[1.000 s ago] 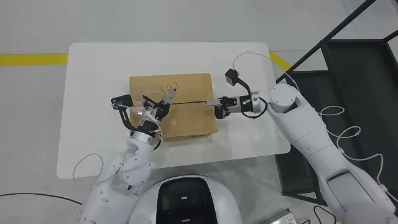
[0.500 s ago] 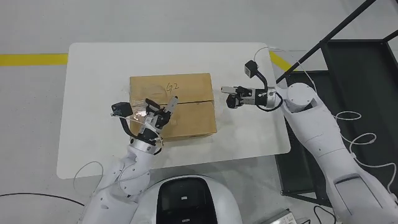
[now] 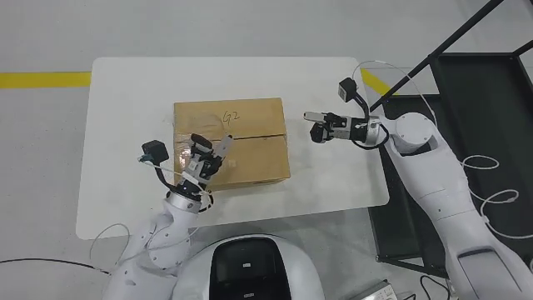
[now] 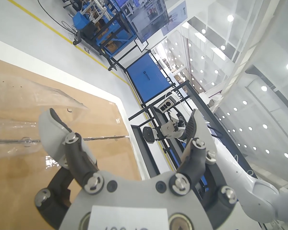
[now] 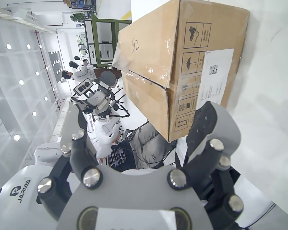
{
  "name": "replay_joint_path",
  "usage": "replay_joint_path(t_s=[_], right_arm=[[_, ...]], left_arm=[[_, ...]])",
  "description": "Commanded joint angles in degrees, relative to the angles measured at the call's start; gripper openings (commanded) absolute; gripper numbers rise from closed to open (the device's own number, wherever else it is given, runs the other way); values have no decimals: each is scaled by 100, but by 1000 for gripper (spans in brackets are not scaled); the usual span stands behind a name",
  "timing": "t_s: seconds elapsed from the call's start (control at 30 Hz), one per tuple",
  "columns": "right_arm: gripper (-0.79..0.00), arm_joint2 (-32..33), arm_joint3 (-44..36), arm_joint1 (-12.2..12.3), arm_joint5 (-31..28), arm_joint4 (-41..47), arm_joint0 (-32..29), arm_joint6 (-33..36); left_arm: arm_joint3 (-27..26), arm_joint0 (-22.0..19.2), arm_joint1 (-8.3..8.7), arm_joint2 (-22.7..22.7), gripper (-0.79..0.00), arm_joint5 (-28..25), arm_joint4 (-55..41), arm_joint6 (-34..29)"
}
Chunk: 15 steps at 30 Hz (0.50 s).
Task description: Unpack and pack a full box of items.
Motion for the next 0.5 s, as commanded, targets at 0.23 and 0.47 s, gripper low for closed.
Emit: replay_joint_path(t_s=[0.23, 0.47], right_arm=[[0, 145, -249, 39, 109, -30, -117, -89], [0, 232, -327, 58, 98, -9, -167, -125]], left_arm=[[-9, 108, -1, -268, 0, -14, -196, 345], [-24, 233, 59, -905, 0, -75, -316, 337]])
